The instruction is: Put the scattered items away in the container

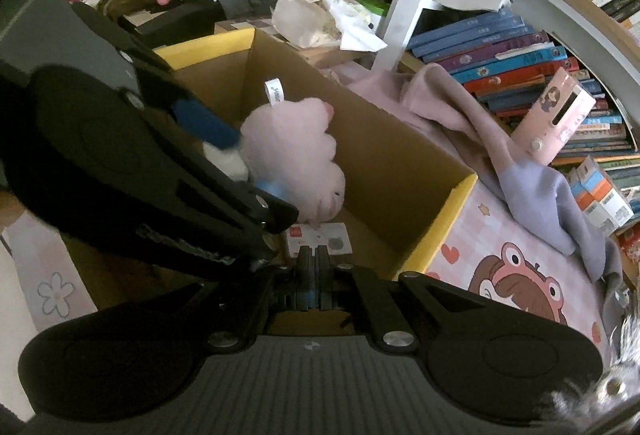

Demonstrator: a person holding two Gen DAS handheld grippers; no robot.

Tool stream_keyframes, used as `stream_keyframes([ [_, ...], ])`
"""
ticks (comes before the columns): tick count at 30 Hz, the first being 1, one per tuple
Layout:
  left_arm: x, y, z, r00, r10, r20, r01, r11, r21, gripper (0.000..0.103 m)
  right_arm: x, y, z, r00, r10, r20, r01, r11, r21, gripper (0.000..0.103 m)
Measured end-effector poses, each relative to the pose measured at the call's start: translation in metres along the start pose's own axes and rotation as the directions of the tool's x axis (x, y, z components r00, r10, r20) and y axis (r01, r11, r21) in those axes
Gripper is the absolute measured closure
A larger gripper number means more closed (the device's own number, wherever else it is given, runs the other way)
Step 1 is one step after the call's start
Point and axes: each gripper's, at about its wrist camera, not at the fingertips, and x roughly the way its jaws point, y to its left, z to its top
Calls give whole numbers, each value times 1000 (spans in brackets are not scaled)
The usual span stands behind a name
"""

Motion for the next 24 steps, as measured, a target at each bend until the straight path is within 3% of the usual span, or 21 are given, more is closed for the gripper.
stream_keyframes([
  [6,-27,-7,1,997,5,78,-7,1000,25,12,-15,3,-1,1000,-17,24,17,1000,23,101],
  [12,-69,-16,-2,983,23,184,-25,1000,10,11,-44,8,-1,996,-36,86,31,998,63,101],
  [18,-119,-25,-16,947,81,311,-64,996,-66,8,-89,12,-9,984,-64,165,45,992,118,101],
  [24,-153,-40,-30,916,123,383,-89,991,-105,8,-137,11,-29,971,-87,224,48,984,171,101],
])
